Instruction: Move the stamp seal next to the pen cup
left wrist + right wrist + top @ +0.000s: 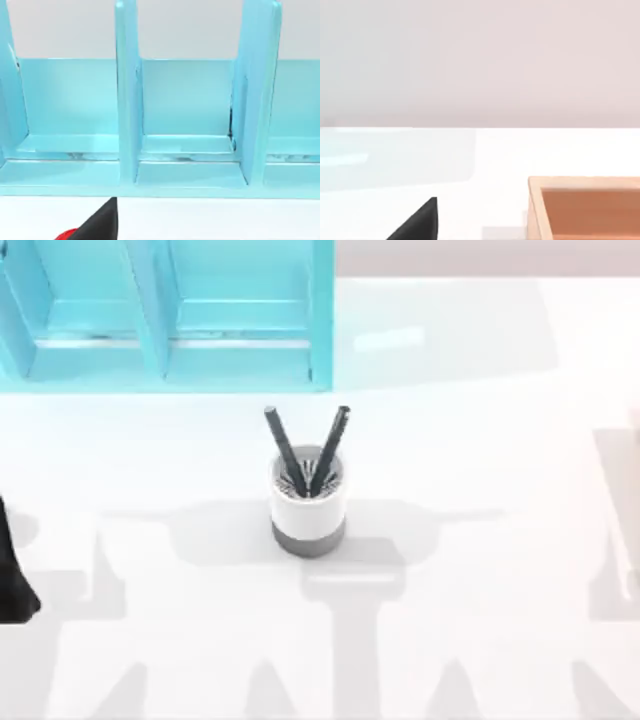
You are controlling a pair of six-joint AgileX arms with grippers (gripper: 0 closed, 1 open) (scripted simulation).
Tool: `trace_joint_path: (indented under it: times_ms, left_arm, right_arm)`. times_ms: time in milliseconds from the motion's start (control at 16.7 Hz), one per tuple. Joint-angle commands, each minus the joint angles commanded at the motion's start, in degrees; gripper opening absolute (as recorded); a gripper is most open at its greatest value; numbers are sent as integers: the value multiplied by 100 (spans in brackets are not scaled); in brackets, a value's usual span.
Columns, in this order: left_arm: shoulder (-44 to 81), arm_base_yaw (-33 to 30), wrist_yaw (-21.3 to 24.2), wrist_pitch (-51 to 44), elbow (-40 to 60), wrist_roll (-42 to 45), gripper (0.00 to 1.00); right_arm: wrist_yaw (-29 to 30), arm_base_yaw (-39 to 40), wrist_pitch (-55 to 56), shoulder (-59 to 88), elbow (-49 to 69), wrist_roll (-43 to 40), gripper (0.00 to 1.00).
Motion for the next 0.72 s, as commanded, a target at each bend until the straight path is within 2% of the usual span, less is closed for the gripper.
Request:
trace_joint_path:
  times_ms: [180, 360, 540, 720]
  left_arm:
    - [57, 10, -2, -52, 57, 10, 100]
    - [595, 89, -4, -508, 596, 103, 100]
    - [1686, 216, 5, -1328, 1665, 266, 100]
    - [3299, 379, 17, -2397, 3082, 466, 100]
  right_arm:
    - [0, 0, 0, 0, 0, 0, 100]
    - [0, 0, 0, 0, 0, 0, 100]
    - [0, 0, 0, 0, 0, 0, 100]
    - [0, 0, 0, 0, 0, 0, 100]
